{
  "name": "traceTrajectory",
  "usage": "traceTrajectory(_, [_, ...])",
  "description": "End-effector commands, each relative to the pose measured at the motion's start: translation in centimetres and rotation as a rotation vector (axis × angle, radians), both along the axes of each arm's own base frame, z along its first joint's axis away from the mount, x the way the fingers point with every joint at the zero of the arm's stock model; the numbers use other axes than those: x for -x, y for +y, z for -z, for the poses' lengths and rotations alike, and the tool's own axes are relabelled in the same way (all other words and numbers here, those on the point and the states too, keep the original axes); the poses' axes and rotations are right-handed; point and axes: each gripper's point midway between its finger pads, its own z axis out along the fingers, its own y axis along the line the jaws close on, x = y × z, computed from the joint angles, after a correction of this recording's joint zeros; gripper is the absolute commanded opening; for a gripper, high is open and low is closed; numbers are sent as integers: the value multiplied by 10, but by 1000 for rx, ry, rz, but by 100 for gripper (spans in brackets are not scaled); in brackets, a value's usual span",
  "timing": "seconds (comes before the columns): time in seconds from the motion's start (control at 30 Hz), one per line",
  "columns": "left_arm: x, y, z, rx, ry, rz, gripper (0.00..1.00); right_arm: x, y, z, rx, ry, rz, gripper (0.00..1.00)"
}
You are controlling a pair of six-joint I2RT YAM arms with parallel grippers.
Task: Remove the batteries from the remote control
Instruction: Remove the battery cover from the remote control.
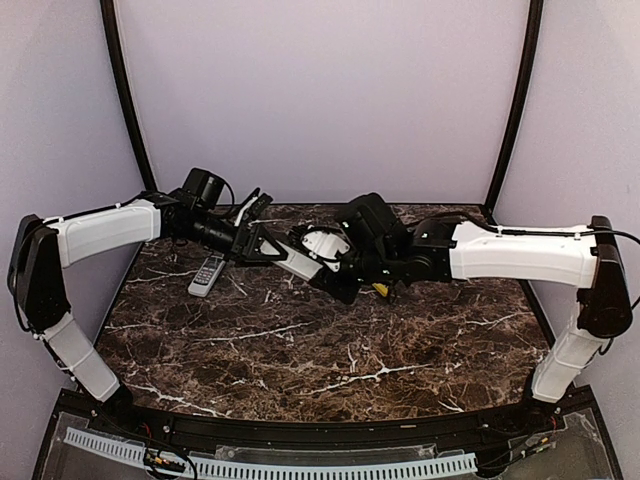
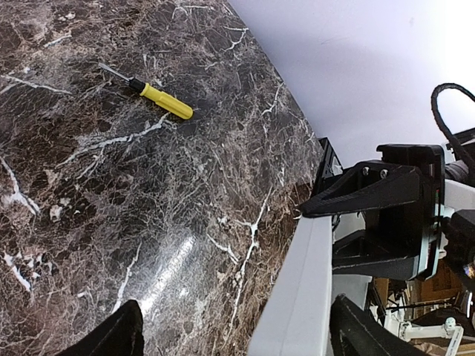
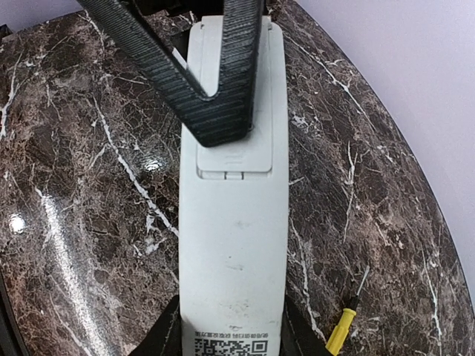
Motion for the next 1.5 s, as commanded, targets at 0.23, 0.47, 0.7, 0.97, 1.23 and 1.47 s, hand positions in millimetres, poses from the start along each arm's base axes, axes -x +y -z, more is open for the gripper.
traceTrajectory(0.23, [5, -6, -13, 69, 38, 35, 85, 6, 12, -26, -72, -71, -22, 0])
traceTrajectory(0.47, [1, 0, -12, 63, 38, 16, 59, 6, 8, -32, -85, -85, -12, 0])
traceTrajectory(0.7, [-4, 5, -13, 69, 40, 3, 46, 7, 2, -40, -108, -92, 0, 0])
traceTrajectory(0.97, [-3, 5, -14, 74, 38, 9, 36, 7, 1, -39, -108, -93, 9, 0])
traceTrajectory(1.23, [-11, 15, -18, 62, 13, -22, 33, 6, -2, -39, -102, -97, 19, 0])
traceTrajectory(1.47, [-12, 19, -21, 60, 3, -26, 25, 5, -5, -35, -92, -99, 35, 0])
